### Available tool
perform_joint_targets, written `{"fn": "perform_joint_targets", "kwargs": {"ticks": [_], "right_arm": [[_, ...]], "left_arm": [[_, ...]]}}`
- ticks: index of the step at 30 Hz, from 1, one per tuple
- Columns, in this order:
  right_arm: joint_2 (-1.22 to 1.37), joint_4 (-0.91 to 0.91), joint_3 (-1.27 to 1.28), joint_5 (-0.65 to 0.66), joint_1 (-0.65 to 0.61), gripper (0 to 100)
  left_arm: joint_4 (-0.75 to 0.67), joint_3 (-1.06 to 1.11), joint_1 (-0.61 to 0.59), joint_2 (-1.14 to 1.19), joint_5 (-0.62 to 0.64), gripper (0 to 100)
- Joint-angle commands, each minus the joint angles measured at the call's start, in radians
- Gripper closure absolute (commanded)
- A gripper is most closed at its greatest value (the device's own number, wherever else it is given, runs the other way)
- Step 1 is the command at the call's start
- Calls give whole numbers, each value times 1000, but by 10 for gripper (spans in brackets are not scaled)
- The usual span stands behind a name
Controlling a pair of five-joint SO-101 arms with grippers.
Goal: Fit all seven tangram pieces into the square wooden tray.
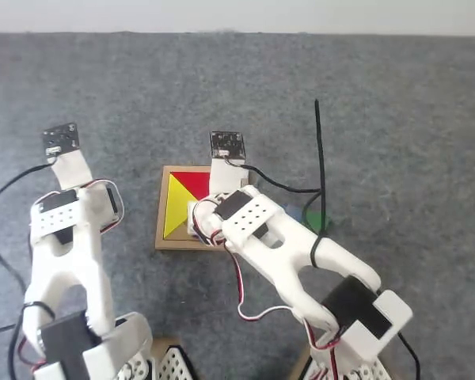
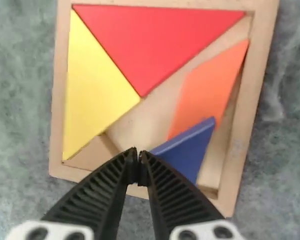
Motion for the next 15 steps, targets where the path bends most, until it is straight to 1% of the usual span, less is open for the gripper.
{"fn": "perform_joint_targets", "kwargs": {"ticks": [1,11,13,15], "right_arm": [[-7,41,-51,66,2,992],[36,165,-52,242,24,992],[38,208,-68,292,31,992],[15,286,-117,302,50,992]], "left_arm": [[-18,-21,6,-5,-5,987],[-18,-21,6,-3,-6,987],[-18,-21,6,-3,-6,987],[-18,-21,6,-3,-6,987]]}}
